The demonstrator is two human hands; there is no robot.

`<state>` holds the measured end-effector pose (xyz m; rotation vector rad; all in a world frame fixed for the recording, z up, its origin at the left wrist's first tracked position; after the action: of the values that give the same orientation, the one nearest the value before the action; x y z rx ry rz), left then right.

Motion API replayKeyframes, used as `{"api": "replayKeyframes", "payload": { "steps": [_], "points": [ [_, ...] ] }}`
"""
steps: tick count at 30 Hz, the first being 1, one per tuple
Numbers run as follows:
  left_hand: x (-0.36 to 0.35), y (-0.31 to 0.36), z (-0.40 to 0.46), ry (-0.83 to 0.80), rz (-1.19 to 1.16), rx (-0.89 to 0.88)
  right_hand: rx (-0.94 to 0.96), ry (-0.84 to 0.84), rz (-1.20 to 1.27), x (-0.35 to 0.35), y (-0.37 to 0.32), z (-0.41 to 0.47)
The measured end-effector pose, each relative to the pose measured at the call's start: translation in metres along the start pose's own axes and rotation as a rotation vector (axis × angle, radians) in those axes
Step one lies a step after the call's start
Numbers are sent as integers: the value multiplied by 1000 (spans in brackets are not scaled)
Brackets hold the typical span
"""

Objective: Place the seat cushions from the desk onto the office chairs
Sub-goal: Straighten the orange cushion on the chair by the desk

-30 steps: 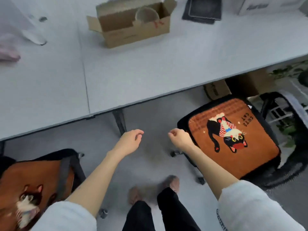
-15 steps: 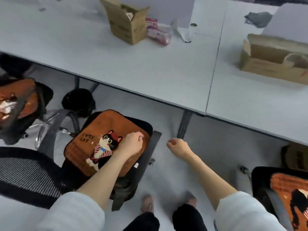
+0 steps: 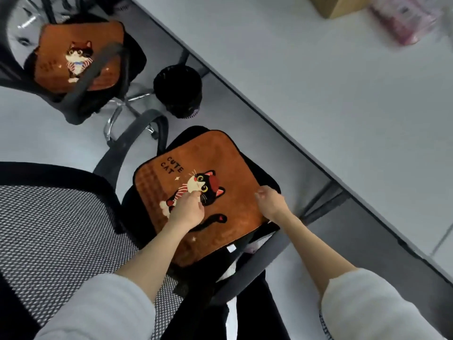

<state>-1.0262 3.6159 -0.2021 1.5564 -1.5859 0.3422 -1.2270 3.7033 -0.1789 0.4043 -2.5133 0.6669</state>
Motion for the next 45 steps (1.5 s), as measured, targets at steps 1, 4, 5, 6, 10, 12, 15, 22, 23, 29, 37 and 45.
{"api": "replayKeyframes", "payload": {
  "steps": [1, 4, 5, 6, 10, 12, 15, 22, 23, 29, 37, 45],
  "points": [
    [-4, -16, 17, 19, -15, 55, 5, -31, -45, -7, -9, 30],
    [-15, -53, 42, 62, -63, 164, 11, -45, -122, -14, -15, 81],
    [-19, -66, 48, 79, -84, 200, 15, -34, -146, -15, -16, 96],
    [-31, -85, 57, 82, -114, 252, 20, -38, -188, -24, -17, 118],
    [-71, -145, 66, 71, -265, 550, -25, -26, -268, -49, -14, 172],
    [-86, -165, 65, 84, -329, 681, -40, 37, -319, -55, -13, 191],
    [-91, -174, 64, 222, -316, 746, -19, 162, -346, -58, -18, 203],
    [-94, -199, 46, 368, -534, 1078, -44, 205, -240, -50, -20, 207],
    [-88, -203, 43, 369, -522, 1086, -49, 193, -220, -49, -21, 204],
    [-24, -170, 44, 487, -473, 790, -72, 140, -72, -42, -33, 155],
    [76, -61, 60, 571, -104, 308, -244, -47, 281, -46, -34, 93],
    [117, -12, 65, 574, 146, 102, -313, -142, 315, -65, -9, 70]
  ]
}}
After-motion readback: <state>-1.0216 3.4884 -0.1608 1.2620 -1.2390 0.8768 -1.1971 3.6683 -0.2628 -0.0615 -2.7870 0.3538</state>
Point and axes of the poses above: each hand's wrist, its own z-axis towards the middle knuckle, its own x-axis out of the back of the hand, y = z × x, the point moved 8 cm from there along z, towards the middle knuckle, and after that the axes turned 7 degrees about -x, right-handed, at the moved point
